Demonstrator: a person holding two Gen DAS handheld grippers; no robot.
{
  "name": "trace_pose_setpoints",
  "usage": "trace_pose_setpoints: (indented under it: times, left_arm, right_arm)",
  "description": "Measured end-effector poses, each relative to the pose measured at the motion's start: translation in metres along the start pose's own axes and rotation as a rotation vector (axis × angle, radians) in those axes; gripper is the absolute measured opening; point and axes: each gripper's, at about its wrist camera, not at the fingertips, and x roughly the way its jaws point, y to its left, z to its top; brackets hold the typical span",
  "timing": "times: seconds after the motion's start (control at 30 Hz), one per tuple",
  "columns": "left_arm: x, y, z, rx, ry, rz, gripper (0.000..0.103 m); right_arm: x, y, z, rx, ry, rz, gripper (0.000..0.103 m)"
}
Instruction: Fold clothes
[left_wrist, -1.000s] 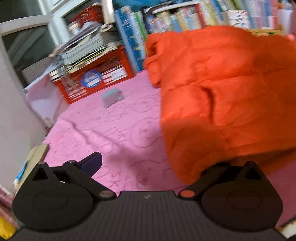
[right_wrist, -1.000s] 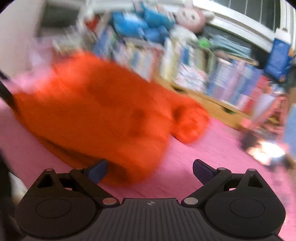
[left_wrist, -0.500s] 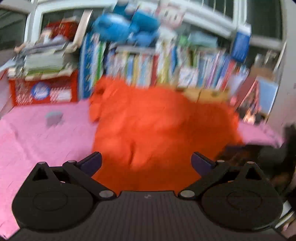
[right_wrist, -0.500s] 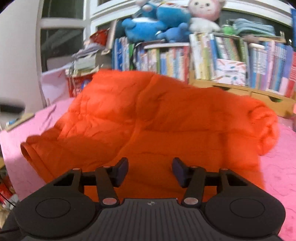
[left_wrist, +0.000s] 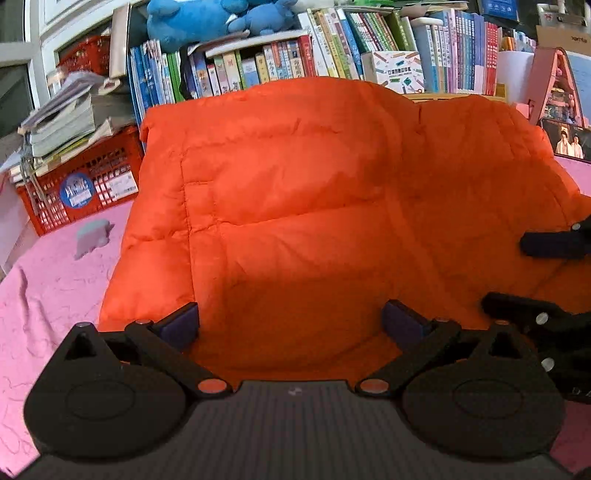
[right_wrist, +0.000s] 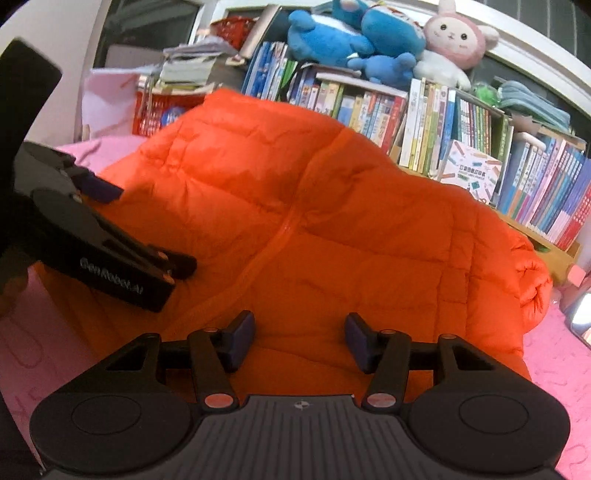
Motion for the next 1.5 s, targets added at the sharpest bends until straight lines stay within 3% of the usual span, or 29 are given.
trace_pose_setpoints:
  times: [0.13,0.37,0.73,0.8,0.93,1.0,1.07,1.2,1.33,1.4,1.47,1.5]
  left_arm:
    - [0.004,0.009,0.001,-0.044,0.035,-0.035,0.103]
    - [-0.003,0.019,-0.006,-0.036,0.034,-0.001,0.103]
    - [-0.024,0.063,-0.022,-0.050,0.065,0.089,0.103]
    - [-0.027,0.078,-0.027,-0.112,0.085,0.043,0.103]
    - [-0.038,0.093,-0.028,-0.157,0.118,0.074,0.103]
    - [-0.046,0.100,-0.026,-0.179,0.141,0.093,0.103]
    - [-0.053,0.117,-0.018,-0.238,0.140,0.102,0.103]
    - [-0.045,0.152,0.007,-0.411,0.080,-0.019,0.103]
    - [-0.006,0.149,0.030,-0.434,0.091,-0.090,0.103]
    - [0.016,0.142,0.036,-0.419,0.127,-0.103,0.103]
    - [0.036,0.134,0.037,-0.409,0.172,-0.118,0.103]
    - [0.042,0.131,0.034,-0.409,0.197,-0.129,0.100]
  right_arm:
    - [-0.001,-0.003,-0.002,-0.024,0.009,-0.006,0.055]
    - [-0.009,-0.020,-0.018,-0.150,0.011,-0.139,0.056]
    - [-0.027,-0.081,-0.044,0.001,0.088,-0.245,0.071]
    - [-0.029,-0.092,-0.049,0.038,0.105,-0.262,0.071]
    - [-0.038,-0.115,-0.056,0.125,0.131,-0.269,0.071]
    - [-0.044,-0.126,-0.057,0.166,0.125,-0.250,0.071]
    - [-0.051,-0.143,-0.056,0.279,0.092,-0.172,0.071]
    - [-0.047,-0.193,-0.045,0.573,0.008,0.047,0.074]
    - [-0.016,-0.204,-0.025,0.578,0.021,0.055,0.079]
    - [0.002,-0.202,-0.017,0.566,0.041,0.077,0.088]
    - [0.017,-0.195,-0.014,0.555,0.064,0.092,0.089]
    - [0.023,-0.192,-0.016,0.558,0.085,0.095,0.083]
